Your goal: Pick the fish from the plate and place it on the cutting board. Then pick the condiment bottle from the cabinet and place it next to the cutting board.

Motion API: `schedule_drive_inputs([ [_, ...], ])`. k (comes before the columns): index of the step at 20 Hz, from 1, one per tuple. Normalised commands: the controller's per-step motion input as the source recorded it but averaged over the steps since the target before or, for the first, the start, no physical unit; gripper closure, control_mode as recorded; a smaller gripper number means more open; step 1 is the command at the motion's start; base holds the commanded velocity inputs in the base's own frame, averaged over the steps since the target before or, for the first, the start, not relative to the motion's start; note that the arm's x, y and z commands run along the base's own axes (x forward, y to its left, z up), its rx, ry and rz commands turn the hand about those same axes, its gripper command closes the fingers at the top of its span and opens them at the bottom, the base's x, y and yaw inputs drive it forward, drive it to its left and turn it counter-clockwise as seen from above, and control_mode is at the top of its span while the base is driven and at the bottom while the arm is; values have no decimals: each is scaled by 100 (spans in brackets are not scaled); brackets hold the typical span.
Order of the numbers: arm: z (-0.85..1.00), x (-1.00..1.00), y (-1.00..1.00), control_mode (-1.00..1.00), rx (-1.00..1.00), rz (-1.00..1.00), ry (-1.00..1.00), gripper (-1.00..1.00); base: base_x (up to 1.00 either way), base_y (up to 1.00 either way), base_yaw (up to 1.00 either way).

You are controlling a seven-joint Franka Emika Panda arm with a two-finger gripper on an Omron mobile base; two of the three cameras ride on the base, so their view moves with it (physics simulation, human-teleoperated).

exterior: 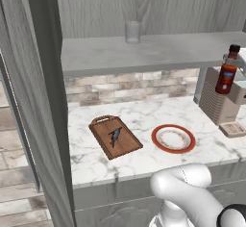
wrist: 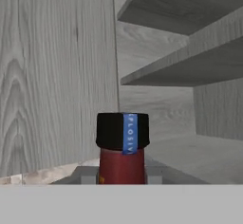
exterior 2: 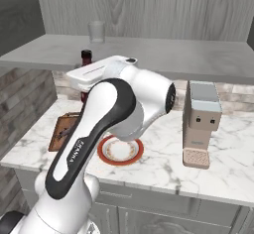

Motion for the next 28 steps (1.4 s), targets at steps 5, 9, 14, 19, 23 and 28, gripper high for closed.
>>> schedule_drive_inputs([
  [5, -24, -28, 5, -100, 0, 0, -1, 100, 0, 0, 0],
  [9, -39, -24, 5, -100, 0, 0, -2, 100, 0, 0, 0],
  [14, -46, -26, 5, -100, 0, 0, 0, 100, 0, 0, 0],
  [19, -57, -24, 8, -100, 0, 0, 0, 100, 0, 0, 0],
  [23, -49, -24, 9, -100, 0, 0, 0, 100, 0, 0, 0],
  [28, -36, -27, 10, -100, 0, 1, 0, 100, 0, 0, 0],
])
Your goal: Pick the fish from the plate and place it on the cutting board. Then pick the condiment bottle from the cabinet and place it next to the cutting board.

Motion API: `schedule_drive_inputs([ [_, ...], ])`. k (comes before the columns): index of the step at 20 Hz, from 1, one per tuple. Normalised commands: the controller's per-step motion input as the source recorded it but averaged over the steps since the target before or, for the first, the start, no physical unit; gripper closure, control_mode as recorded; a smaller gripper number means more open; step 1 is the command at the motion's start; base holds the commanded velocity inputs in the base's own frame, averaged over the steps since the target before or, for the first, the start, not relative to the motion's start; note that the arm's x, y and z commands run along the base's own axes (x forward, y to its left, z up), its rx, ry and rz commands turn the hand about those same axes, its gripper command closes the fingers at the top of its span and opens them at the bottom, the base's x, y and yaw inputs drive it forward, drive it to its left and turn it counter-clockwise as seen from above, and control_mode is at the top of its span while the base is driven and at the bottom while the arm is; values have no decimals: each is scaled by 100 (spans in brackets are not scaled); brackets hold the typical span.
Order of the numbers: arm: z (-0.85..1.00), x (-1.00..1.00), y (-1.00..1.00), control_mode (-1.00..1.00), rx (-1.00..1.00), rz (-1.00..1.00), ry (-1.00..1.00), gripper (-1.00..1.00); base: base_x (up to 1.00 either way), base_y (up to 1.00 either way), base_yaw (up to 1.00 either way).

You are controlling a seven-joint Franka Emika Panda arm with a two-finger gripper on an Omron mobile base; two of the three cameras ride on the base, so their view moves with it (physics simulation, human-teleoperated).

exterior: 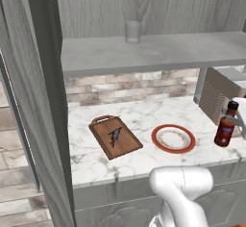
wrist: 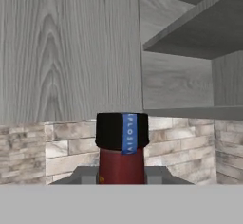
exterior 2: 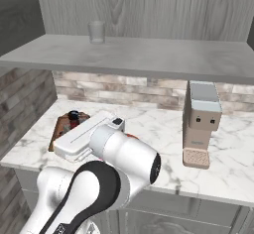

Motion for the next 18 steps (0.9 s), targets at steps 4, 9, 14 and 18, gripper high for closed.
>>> schedule_drive_inputs([
  [4, -30, -28, 10, -100, 0, 2, 0, 100, 0, 0, 0],
  [9, -29, -19, 4, -100, 0, 3, 0, 100, 0, 0, 0],
  [14, -25, -1, 0, -100, 0, 2, 0, 100, 0, 0, 0],
  [18, -33, 0, 0, -100, 0, 2, 0, 100, 0, 0, 0],
])
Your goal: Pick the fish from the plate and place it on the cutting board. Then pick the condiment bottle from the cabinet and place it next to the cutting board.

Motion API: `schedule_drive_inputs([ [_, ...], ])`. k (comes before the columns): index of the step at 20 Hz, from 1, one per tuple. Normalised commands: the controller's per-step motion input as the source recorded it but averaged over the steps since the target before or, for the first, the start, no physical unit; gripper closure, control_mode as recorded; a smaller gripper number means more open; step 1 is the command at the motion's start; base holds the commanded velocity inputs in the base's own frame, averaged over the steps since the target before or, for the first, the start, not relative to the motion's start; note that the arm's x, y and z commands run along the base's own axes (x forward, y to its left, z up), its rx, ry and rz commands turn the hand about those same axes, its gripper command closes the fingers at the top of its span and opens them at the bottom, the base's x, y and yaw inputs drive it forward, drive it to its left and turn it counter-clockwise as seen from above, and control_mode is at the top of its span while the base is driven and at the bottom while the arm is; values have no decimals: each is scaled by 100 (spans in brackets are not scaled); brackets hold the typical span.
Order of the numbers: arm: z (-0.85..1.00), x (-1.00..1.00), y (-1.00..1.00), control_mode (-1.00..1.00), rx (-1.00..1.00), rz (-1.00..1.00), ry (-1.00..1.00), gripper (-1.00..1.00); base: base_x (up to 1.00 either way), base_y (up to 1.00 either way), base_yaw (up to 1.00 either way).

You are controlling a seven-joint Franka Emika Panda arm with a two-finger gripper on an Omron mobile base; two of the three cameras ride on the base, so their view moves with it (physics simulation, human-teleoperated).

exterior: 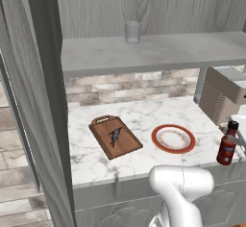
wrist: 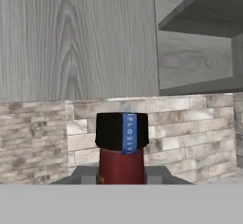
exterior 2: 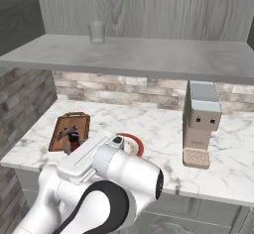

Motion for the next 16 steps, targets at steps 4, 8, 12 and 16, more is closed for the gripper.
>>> schedule_drive_inputs([
  [4, -31, 0, 0, -100, 0, 1, 0, 100, 0, 0, 0],
  [8, -16, 1, 0, -100, 0, 0, 0, 100, 0, 0, 0],
  [12, -8, 5, 0, -100, 0, 0, -2, 100, 0, 0, 0],
  [16, -9, 14, 0, -100, 0, 0, -1, 100, 0, 0, 0],
])
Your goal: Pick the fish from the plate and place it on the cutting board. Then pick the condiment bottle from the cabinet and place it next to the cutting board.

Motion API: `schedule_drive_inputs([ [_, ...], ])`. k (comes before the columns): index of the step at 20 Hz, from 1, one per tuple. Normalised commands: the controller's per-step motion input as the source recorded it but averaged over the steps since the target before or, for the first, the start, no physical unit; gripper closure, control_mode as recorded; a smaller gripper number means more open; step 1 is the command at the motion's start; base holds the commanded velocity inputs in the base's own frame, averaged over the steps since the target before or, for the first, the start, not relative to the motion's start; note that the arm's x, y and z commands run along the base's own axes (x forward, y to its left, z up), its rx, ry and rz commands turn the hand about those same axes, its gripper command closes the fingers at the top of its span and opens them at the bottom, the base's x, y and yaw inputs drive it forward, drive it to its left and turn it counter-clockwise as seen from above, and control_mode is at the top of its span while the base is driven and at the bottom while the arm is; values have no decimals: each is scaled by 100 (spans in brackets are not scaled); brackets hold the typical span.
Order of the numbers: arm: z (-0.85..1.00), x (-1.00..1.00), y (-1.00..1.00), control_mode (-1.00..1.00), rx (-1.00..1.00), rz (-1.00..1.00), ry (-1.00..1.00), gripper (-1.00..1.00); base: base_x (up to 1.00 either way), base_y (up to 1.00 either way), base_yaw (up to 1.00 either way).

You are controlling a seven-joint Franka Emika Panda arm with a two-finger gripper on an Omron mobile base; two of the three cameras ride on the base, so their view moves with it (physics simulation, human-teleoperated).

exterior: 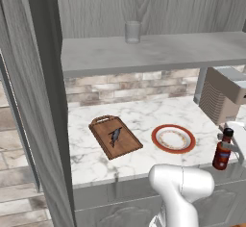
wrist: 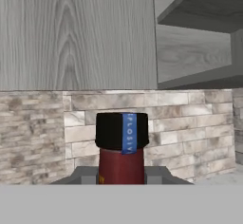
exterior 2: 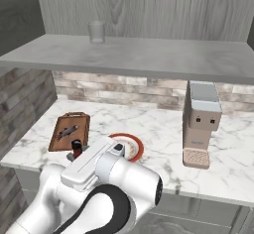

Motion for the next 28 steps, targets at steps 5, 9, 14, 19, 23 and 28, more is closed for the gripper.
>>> schedule_drive_inputs([
  [5, -5, 28, -2, -100, 0, 0, 0, 100, 0, 0, 0],
  [9, -5, 35, -14, -100, 0, 0, 0, 100, 0, 0, 0],
  [14, -14, 33, -27, -100, 0, 0, 0, 100, 0, 0, 0],
  [19, -21, 25, -29, -100, 0, 0, 0, 100, 0, 0, 0],
  [23, -19, 13, -15, -100, 0, 0, 0, 100, 0, 0, 0],
  [28, -21, 7, -3, -100, 0, 0, 0, 100, 0, 0, 0],
])
